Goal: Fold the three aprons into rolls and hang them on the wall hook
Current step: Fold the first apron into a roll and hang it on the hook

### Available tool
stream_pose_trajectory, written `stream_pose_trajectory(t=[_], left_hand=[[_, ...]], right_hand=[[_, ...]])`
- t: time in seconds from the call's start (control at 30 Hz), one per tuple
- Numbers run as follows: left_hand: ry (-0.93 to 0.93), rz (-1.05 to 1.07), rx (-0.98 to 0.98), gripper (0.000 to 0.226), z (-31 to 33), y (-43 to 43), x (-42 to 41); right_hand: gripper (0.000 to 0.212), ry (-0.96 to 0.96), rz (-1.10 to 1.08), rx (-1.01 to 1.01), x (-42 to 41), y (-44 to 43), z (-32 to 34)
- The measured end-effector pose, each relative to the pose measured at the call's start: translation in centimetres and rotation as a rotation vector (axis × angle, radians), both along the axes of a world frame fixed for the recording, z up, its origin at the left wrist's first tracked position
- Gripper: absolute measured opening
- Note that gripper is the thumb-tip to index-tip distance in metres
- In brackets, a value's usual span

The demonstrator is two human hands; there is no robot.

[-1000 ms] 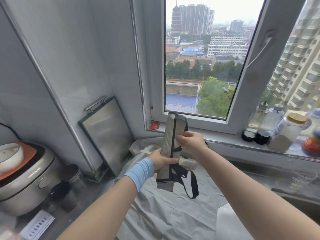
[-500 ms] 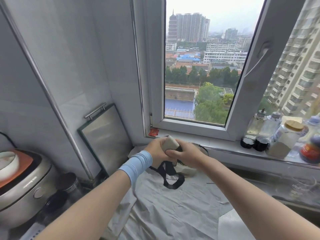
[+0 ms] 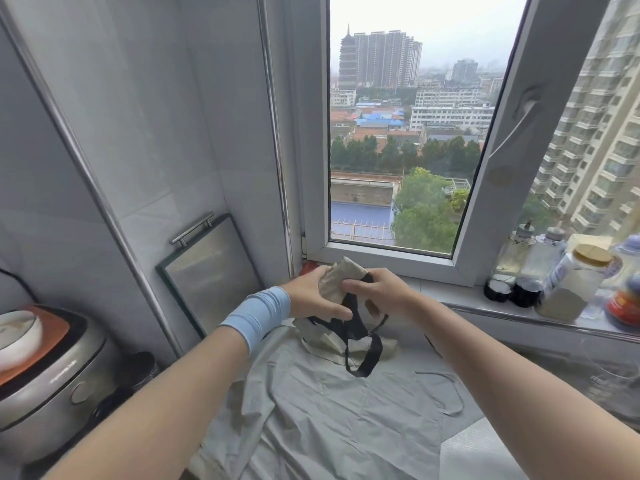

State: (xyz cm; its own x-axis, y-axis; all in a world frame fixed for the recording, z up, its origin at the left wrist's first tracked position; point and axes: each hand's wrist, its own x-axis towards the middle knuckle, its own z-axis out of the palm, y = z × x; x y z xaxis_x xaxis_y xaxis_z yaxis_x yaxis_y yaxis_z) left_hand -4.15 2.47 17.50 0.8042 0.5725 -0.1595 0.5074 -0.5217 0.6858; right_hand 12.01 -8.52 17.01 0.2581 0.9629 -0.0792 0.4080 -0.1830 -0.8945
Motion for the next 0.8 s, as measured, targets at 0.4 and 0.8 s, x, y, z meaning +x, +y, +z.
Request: stream_pose_trajectory(t=[0.4, 0.8], left_hand=[[-0.004, 0.073, -0.250, 0.059, 0.1, 1.4, -0.3], [-0.281, 0.146, -0.707, 0.053, 0.3, 1.3, -1.8]], right_hand=[[0.028, 0.148, -0.071, -0.014, 2.2, -0.2, 1.6], [0.010, 0.357, 0.053, 0.093, 3.6, -0.9, 1.2]])
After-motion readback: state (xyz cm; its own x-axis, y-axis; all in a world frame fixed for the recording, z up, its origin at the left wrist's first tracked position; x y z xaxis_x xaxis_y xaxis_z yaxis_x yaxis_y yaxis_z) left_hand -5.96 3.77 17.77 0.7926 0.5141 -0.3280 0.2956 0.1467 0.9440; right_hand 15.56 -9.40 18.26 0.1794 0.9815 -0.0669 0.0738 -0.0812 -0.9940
